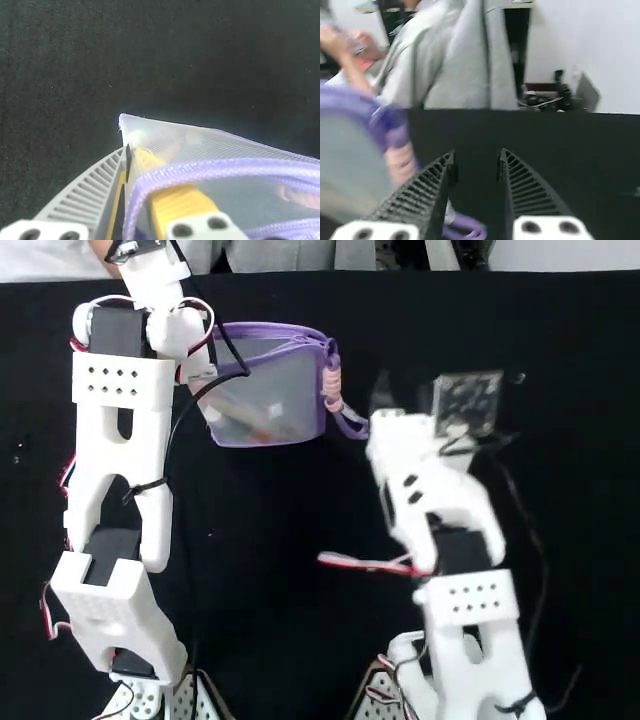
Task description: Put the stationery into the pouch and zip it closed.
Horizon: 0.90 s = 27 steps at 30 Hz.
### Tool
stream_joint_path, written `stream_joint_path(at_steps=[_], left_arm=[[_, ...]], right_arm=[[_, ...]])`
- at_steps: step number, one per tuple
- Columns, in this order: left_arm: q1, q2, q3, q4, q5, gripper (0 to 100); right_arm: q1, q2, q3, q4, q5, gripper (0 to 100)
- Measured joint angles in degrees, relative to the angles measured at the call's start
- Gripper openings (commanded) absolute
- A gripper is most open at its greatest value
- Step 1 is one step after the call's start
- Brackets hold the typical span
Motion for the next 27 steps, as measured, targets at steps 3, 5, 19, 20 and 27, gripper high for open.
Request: stream_joint_path(at_steps=[3,5,19,20,27], left_arm=[[0.0,0.0,0.0,0.0,0.0,3],[0.0,0.0,0.0,0.0,0.0,3],[0.0,0.0,0.0,0.0,0.0,3],[0.0,0.0,0.0,0.0,0.0,3],[0.0,0.0,0.0,0.0,0.0,3]], right_arm=[[-3.9,-3.6,4.6,-2.2,1.3,12.9],[-6.5,-5.4,6.5,-3.7,1.9,12.8],[-9.8,5.6,9.8,-21.3,-1.1,12.7],[-9.8,6.9,9.6,-21.4,-1.1,12.6],[-9.8,9.1,8.7,-22.1,-1.1,7.7]])
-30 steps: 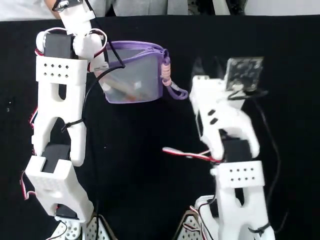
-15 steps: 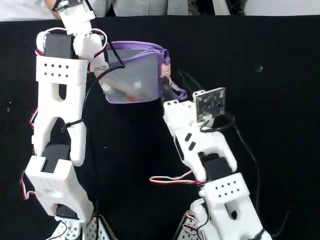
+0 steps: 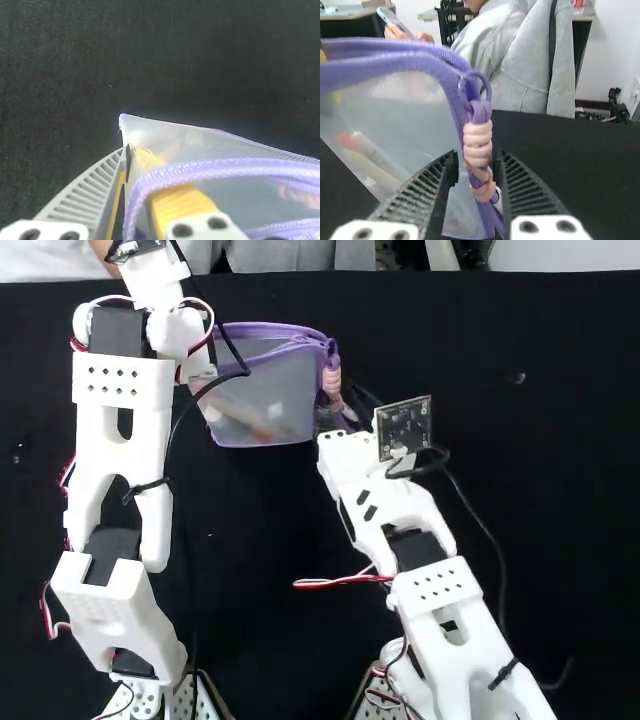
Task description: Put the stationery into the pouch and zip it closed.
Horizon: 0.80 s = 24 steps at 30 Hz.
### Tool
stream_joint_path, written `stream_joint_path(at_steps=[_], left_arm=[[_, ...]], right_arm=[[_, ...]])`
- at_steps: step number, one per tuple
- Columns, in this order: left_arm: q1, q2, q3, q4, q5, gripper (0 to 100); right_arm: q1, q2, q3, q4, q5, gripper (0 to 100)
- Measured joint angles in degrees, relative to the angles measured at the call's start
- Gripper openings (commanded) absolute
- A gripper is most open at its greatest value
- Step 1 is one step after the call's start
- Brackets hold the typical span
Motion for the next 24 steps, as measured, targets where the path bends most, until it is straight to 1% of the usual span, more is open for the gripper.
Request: stream_joint_path(at_steps=[9,18,22,24], left_arm=[[0.0,0.0,0.0,0.0,0.0,3],[0.0,0.0,0.0,0.0,0.0,3],[0.0,0.0,-0.1,0.0,0.0,3],[0.0,0.0,0.0,0.0,0.0,3]], right_arm=[[0.0,1.0,-1.6,-1.2,0.0,7.7],[0.0,12.0,-8.7,-1.2,0.0,8.3],[0.4,12.5,-9.1,-1.4,0.0,16.2],[0.5,12.5,-9.1,-1.4,0.0,18.5]])
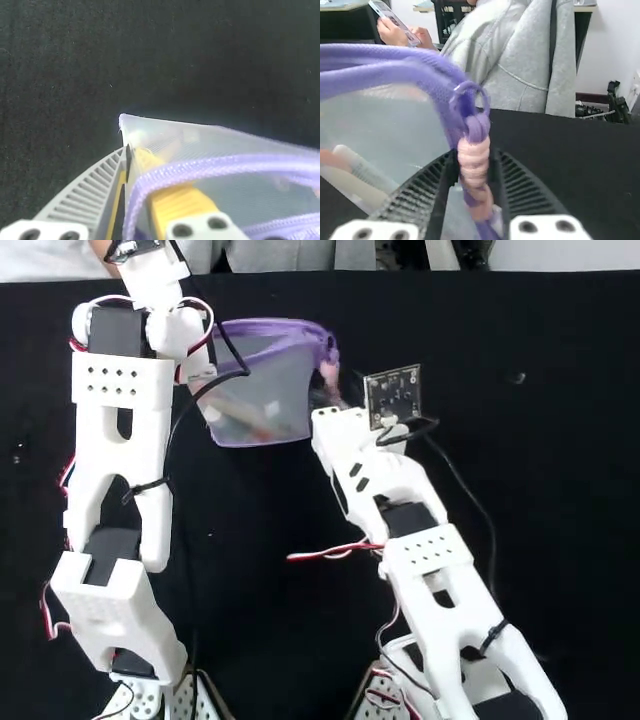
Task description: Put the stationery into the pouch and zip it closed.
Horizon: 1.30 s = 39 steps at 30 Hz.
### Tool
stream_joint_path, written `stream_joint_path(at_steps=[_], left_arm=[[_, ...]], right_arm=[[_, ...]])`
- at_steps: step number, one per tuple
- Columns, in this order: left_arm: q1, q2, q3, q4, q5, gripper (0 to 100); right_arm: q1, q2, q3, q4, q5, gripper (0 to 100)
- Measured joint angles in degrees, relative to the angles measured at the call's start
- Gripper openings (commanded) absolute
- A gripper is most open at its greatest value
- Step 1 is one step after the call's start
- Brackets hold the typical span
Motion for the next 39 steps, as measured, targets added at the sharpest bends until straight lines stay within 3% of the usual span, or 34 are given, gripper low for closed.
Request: stream_joint_path(at_steps=[6,12,19,28,33,39], left_arm=[[0.0,0.0,0.0,0.0,0.0,3],[0.0,0.0,0.0,0.0,0.0,3],[0.0,0.0,0.0,0.0,0.0,3],[-0.4,0.0,-0.5,0.0,0.0,29],[-0.3,1.1,-6.3,0.0,-0.3,32],[-1.9,1.3,-20.7,0.0,-0.3,32]], right_arm=[[0.0,0.0,0.0,0.0,0.0,14.9],[0.1,0.0,0.0,0.0,0.0,1.6],[0.3,-3.1,-0.8,4.5,4.6,1.1],[0.4,-13.5,-7.2,18.5,5.4,1.1],[0.4,-12.8,-11.0,20.6,5.5,1.1],[0.4,-7.4,-22.9,30.2,5.7,1.1]])
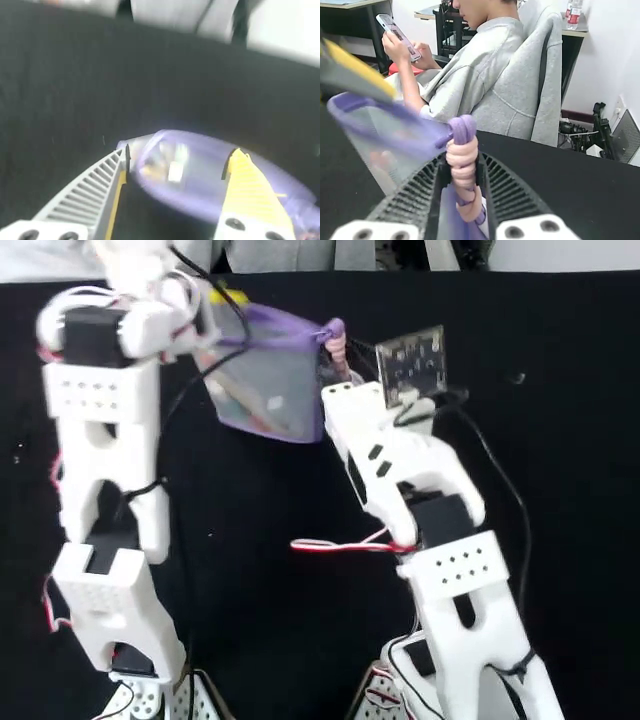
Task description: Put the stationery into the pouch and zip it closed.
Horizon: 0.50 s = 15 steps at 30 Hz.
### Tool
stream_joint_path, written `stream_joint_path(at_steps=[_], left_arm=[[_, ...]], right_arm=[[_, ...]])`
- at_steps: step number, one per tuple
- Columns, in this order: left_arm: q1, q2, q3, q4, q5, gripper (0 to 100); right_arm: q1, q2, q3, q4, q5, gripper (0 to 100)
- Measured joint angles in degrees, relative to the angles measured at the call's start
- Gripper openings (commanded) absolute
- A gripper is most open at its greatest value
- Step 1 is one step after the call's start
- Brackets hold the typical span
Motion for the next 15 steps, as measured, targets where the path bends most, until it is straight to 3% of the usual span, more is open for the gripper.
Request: stream_joint_path(at_steps=[7,15], left_arm=[[-7.8,-0.1,-17.1,0.0,0.1,32],[-11.3,-0.2,-15.6,2.7,0.1,32]], right_arm=[[0.0,11.7,-19.6,12.1,2.1,1.1],[3.8,31.6,-44.0,21.5,2.7,1.1]])
